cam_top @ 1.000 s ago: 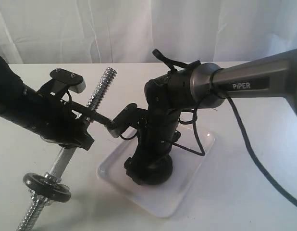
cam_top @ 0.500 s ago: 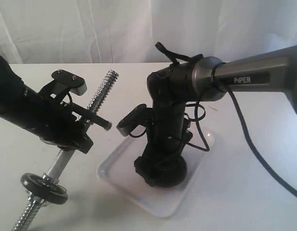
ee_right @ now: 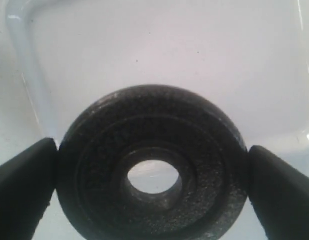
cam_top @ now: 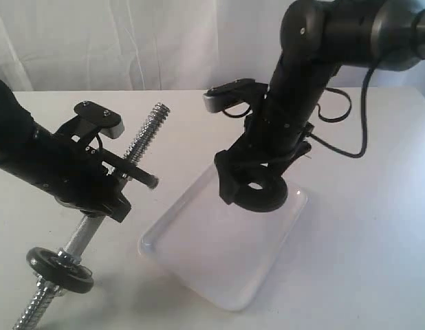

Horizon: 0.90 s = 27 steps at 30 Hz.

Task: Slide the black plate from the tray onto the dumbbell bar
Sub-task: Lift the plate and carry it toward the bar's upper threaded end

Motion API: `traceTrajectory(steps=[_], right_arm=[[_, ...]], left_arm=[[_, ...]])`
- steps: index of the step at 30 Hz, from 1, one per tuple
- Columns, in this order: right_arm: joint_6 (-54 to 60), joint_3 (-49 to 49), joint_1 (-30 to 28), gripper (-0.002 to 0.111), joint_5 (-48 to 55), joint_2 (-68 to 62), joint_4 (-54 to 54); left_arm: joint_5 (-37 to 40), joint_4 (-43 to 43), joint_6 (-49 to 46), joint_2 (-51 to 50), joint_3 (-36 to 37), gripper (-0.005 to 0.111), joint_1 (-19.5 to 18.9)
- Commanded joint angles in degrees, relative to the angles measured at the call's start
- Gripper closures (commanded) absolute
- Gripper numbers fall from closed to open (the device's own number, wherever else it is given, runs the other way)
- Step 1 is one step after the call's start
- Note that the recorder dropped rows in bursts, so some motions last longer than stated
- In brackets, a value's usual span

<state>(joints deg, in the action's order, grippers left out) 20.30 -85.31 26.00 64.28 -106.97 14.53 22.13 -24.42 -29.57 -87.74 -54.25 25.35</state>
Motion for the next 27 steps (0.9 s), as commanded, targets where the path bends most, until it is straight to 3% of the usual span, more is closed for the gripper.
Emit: traceTrajectory(steps=[1, 7, 15, 27], right_arm=[[6.5, -2.2, -4.5, 0.108, 3.4, 2.9, 12.0], [14.1, -5.5, -9.2, 0.108, 5.7, 3.0, 29.9], [14.4, -6.6, -12.8, 0.108, 5.7, 2.9, 34.0], [14.0, -6.6, -12.9, 0.108, 5.7, 2.9, 45.2]], left_arm=[[-1.9, -2.7, -0.7, 3.3, -1.5, 0.107, 0.0], [1.8, -2.7, -3.8, 3.3, -1.5, 0.107, 0.0], [4.3, -4.0, -9.2, 4.9, -1.5, 0.107, 0.0], [5.6, -4.0, -12.4, 5.9, -1.5, 0.107, 0.0]])
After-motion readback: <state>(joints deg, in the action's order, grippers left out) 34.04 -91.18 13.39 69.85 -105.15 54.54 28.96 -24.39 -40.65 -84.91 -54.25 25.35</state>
